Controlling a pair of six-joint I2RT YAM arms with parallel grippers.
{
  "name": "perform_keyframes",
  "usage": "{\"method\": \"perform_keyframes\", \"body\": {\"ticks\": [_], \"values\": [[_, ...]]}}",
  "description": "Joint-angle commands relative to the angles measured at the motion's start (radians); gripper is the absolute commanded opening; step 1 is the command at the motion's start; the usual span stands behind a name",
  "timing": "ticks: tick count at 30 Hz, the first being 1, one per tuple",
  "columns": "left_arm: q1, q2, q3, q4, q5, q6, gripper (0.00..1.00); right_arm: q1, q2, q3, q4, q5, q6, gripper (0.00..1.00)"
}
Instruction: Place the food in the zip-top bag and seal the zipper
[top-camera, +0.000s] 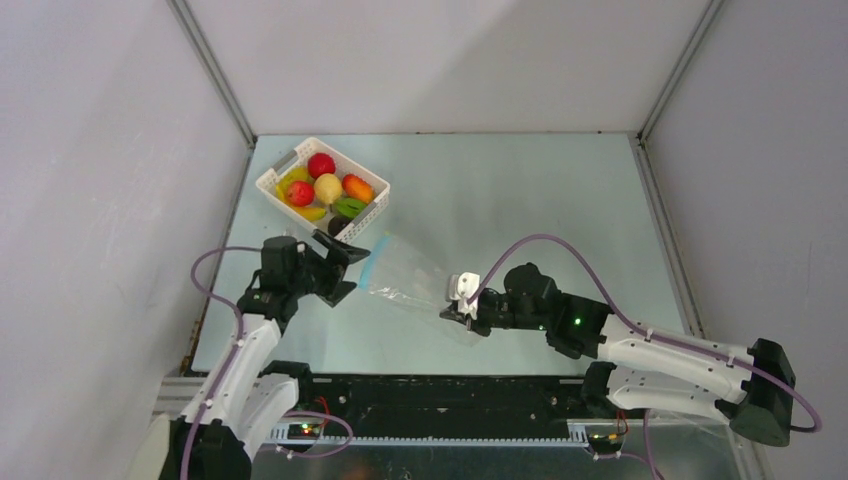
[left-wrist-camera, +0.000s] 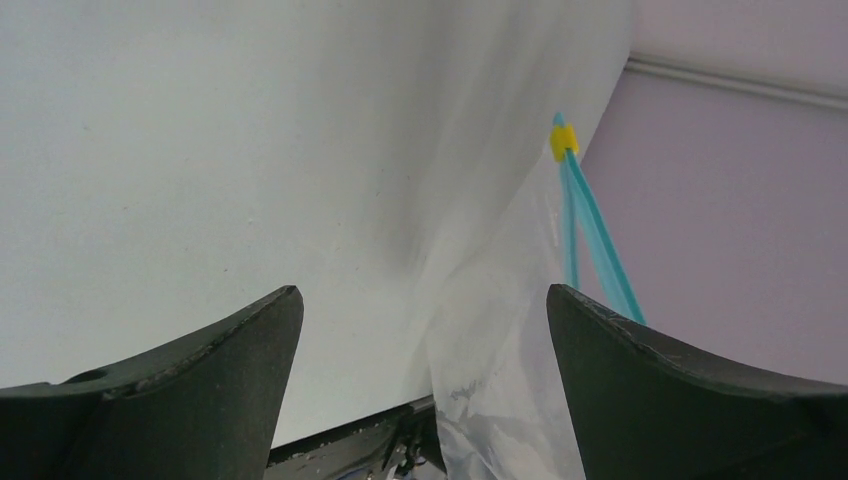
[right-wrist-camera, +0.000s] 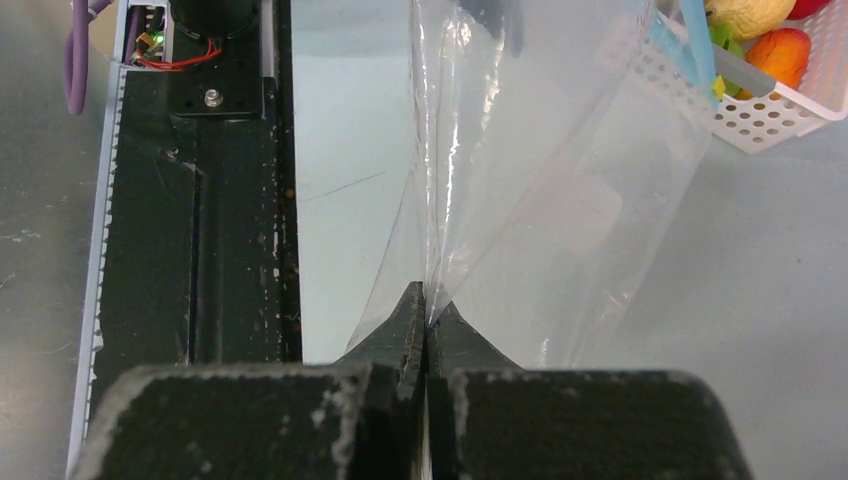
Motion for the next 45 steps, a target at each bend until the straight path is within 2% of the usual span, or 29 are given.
{"method": "perform_keyframes", "body": {"ticks": [1, 5, 19, 26, 31, 33, 36, 37, 38, 40, 42, 43, 44, 45], "values": [[-0.003, -0.059, -0.008, -0.046, -0.094, -0.107, 0.98, 0.009, -0.012, 0.004, 0.043, 0.014, -0.011, 0.00], [-0.003, -0.112, 0.017, -0.094, -0.147, -0.116, 0.98, 0.017, -0.028, 0.004, 0.018, 0.015, -0.008, 0.00], [-0.007, -0.077, 0.048, -0.037, -0.059, -0.124, 0.98, 0.061, -0.025, -0.006, 0.022, 0.053, -0.001, 0.00], [-0.040, -0.077, 0.039, -0.013, -0.072, -0.138, 0.97, 0.078, -0.008, -0.005, 0.060, 0.053, -0.005, 0.00], [-0.088, -0.049, 0.052, 0.026, -0.086, -0.147, 0.82, 0.087, -0.008, -0.005, 0.060, 0.060, -0.003, 0.00], [-0.100, -0.028, 0.066, 0.027, -0.076, -0.139, 0.67, 0.089, -0.008, -0.005, 0.060, 0.075, -0.002, 0.00], [-0.114, -0.016, 0.079, 0.028, -0.078, -0.126, 0.36, 0.091, -0.006, -0.005, 0.060, 0.114, 0.000, 0.00], [-0.117, -0.017, 0.080, 0.032, -0.081, -0.126, 0.30, 0.092, -0.005, -0.005, 0.060, 0.121, 0.002, 0.00], [-0.120, -0.018, 0.081, 0.043, -0.081, -0.124, 0.15, 0.091, -0.004, -0.005, 0.060, 0.125, 0.006, 0.00], [-0.121, -0.019, 0.083, 0.059, -0.077, -0.121, 0.02, 0.093, 0.000, -0.006, 0.059, 0.134, 0.015, 0.00], [-0.123, -0.017, 0.100, 0.076, -0.064, -0.098, 0.00, 0.096, 0.007, -0.005, 0.056, 0.147, 0.026, 0.00], [-0.127, -0.017, 0.110, 0.076, -0.065, -0.065, 0.00, 0.098, 0.008, -0.006, 0.056, 0.162, 0.031, 0.04], [-0.138, -0.017, 0.147, 0.054, -0.073, -0.043, 0.00, 0.099, 0.007, -0.005, 0.055, 0.176, 0.045, 0.11], [-0.146, -0.019, 0.172, 0.032, -0.106, 0.006, 0.00, 0.100, 0.005, -0.005, 0.051, 0.204, 0.050, 0.27]]}}
